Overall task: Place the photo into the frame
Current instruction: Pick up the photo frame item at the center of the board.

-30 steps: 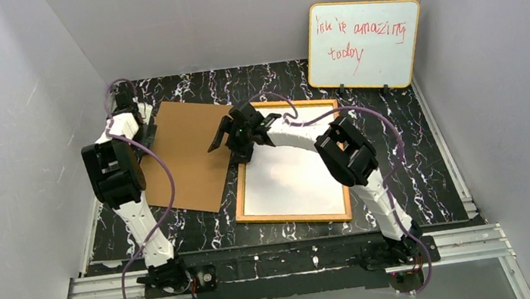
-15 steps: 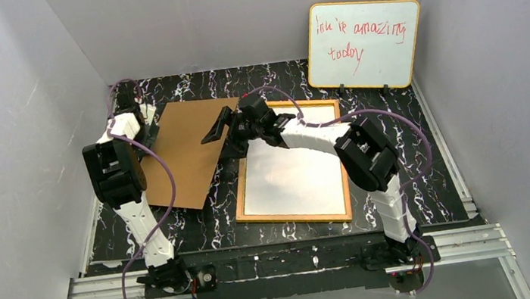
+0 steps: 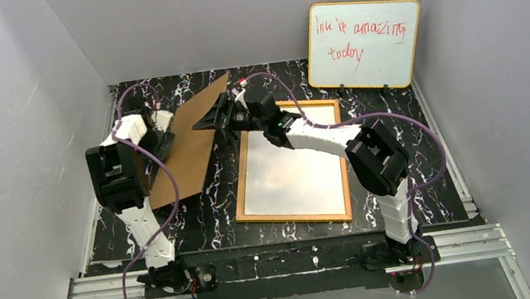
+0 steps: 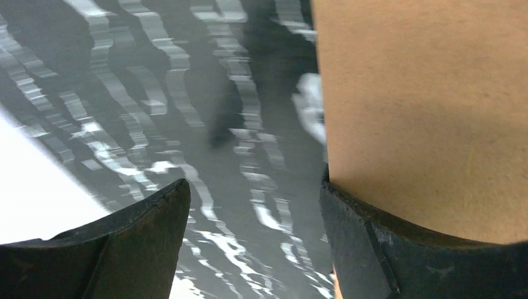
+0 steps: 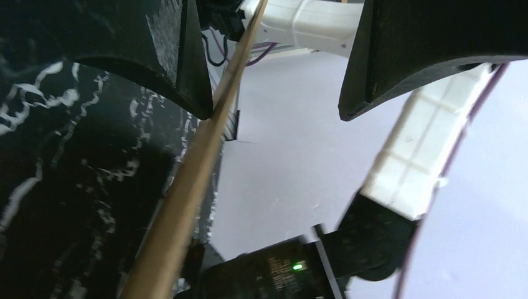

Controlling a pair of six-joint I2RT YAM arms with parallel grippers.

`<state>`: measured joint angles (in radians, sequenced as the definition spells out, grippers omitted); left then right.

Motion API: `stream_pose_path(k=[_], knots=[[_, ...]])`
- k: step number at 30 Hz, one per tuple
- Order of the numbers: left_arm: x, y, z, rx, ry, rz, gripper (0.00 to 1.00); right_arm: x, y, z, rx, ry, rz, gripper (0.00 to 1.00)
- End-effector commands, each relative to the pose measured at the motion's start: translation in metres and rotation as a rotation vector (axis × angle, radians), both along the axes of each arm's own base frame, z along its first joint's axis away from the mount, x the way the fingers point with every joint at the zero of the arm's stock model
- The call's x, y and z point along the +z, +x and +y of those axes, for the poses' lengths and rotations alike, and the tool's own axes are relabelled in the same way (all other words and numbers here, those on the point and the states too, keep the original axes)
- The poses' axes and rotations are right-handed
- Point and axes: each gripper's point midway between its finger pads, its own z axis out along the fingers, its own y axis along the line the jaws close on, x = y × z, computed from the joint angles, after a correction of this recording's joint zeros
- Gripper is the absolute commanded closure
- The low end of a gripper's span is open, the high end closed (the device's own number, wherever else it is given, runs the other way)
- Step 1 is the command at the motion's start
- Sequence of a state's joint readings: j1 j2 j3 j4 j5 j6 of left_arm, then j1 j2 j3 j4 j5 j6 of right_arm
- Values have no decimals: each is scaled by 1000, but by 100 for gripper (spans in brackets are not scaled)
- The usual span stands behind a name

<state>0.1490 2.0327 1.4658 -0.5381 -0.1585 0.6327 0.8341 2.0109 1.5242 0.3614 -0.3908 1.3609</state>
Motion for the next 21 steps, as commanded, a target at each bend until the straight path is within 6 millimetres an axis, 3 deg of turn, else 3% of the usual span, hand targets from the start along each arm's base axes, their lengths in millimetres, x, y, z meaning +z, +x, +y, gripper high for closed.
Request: stream_pose_path(k=[1,6,10,16,21], knots=[[-46,-102,-114,-102,-391,424,25,-20,-8,-9,-36,-74,-16,18],[-45,-107,-131,-141,-401,440,26,-20,-8,-30,-71,-85,-20,22],[-44,-102,-131,-142,-379,422,26,-14,-6,-46,-115,-145,-57,24],[-27,-74,-124,-142,-333,320,16,-13,-5,-76,-180,-316,-113,29],[-7,-54,-123,-155,-320,253,11,-23,-6,-94,-201,-436,-114,38]])
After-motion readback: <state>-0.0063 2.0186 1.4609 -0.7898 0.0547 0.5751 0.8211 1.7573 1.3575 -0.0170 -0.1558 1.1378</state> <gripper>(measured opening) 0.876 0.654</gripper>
